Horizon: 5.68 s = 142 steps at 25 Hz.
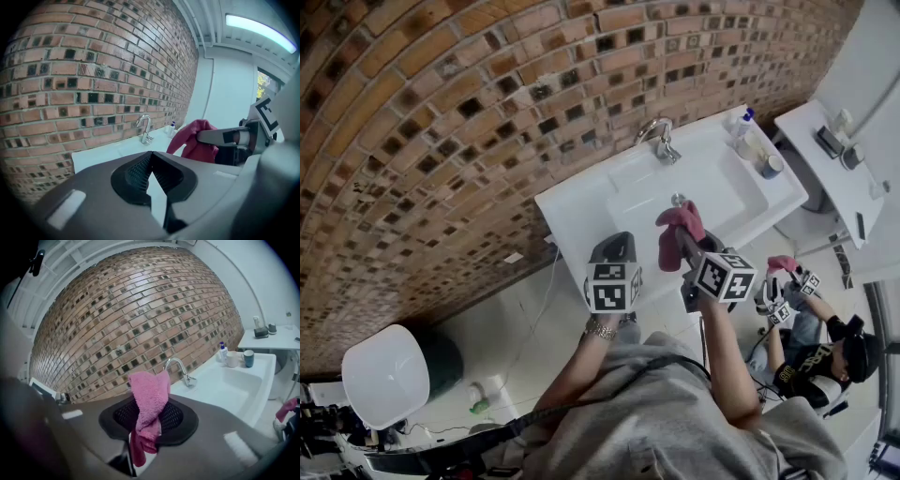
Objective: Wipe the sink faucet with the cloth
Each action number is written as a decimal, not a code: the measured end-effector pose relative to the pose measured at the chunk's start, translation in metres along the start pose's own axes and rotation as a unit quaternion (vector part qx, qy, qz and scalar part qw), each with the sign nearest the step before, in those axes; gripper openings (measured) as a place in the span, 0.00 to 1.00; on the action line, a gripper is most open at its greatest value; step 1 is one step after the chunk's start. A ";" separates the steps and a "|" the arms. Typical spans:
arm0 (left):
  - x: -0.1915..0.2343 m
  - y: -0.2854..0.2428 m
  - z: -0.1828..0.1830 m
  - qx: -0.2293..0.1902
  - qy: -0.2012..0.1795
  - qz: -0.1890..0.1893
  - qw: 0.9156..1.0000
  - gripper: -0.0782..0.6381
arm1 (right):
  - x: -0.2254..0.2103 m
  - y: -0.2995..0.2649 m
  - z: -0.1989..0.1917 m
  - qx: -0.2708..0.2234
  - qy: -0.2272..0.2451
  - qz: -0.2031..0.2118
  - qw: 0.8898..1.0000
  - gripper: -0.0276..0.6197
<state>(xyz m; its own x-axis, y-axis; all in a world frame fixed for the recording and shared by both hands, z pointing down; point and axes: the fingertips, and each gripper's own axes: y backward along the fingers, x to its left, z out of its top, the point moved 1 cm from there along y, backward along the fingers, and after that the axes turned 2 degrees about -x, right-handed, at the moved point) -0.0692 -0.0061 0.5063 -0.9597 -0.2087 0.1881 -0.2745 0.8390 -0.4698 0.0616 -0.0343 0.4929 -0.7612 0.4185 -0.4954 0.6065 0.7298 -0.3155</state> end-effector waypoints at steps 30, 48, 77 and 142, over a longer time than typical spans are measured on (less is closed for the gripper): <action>0.099 -0.081 0.042 0.043 0.051 0.042 0.997 0.13 | -0.150 -0.300 0.149 -0.010 0.328 -0.177 0.928 0.19; 0.083 -0.095 0.034 0.057 0.025 0.020 0.998 0.13 | -0.189 -0.309 0.009 0.217 0.331 -0.096 0.913 0.16; 0.090 -0.093 0.030 0.058 0.031 0.030 0.997 0.13 | -0.116 -0.302 0.047 0.038 0.629 -0.074 0.773 0.16; 0.059 -0.110 0.028 0.111 -0.008 -0.036 0.993 0.13 | -0.273 -0.279 -0.005 0.108 0.045 -0.158 0.980 0.13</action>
<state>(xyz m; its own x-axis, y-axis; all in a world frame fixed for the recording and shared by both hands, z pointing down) -0.0970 -0.1253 0.5449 -0.9373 -0.2736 0.2158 -0.3476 0.6905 -0.6343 0.0985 -0.3495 0.7204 -0.9306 0.2431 -0.2738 0.3635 0.7029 -0.6114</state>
